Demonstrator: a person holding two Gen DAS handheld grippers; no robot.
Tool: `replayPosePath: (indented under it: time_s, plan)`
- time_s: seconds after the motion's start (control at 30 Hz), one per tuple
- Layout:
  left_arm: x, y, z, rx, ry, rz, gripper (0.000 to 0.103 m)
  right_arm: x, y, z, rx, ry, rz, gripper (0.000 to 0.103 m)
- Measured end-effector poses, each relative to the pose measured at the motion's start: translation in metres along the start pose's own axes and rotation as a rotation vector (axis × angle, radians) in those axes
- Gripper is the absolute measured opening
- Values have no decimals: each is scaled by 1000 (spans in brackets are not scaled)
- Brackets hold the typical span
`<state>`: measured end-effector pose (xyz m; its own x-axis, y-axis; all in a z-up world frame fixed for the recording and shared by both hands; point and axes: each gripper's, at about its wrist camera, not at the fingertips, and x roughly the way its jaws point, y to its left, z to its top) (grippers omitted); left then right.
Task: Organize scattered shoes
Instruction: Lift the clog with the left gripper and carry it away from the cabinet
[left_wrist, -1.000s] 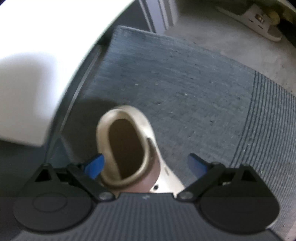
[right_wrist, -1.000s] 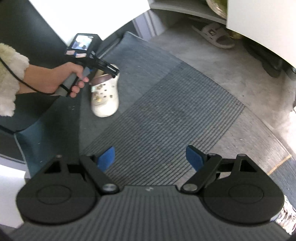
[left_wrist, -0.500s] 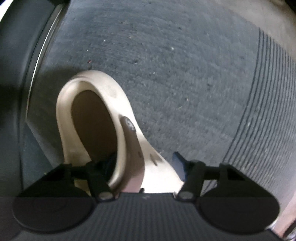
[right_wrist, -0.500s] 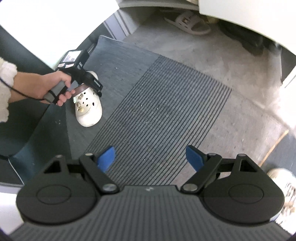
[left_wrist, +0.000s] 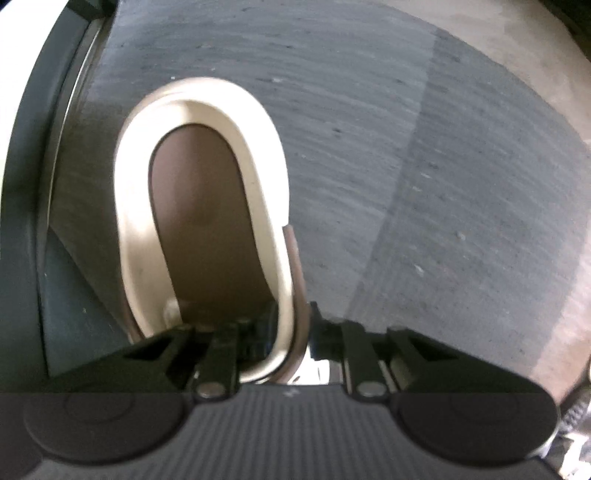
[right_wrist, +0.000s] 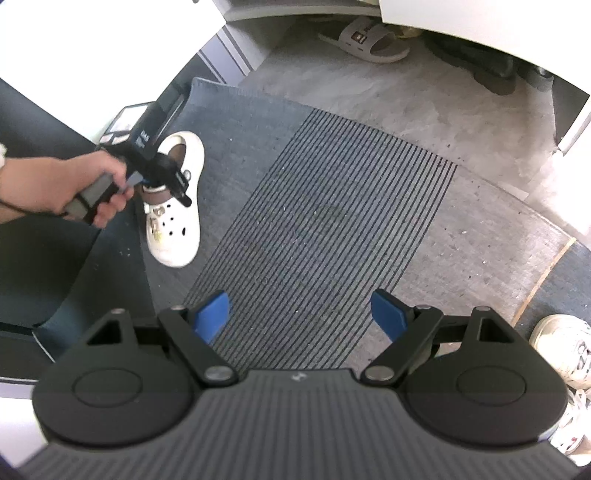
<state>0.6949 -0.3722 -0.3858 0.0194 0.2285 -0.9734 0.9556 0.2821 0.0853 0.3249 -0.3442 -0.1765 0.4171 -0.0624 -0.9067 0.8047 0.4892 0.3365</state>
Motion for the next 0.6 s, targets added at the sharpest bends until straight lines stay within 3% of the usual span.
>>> replayPosePath:
  time_s: [0.4,0.6]
  plan:
    - [-77,-108,-51,83,10,22,18,-75,-51,-3,41,-57,3,86]
    - [-133,-204,-70,164,-10,30,18,-134,-101,-10,68,-94,-14,86]
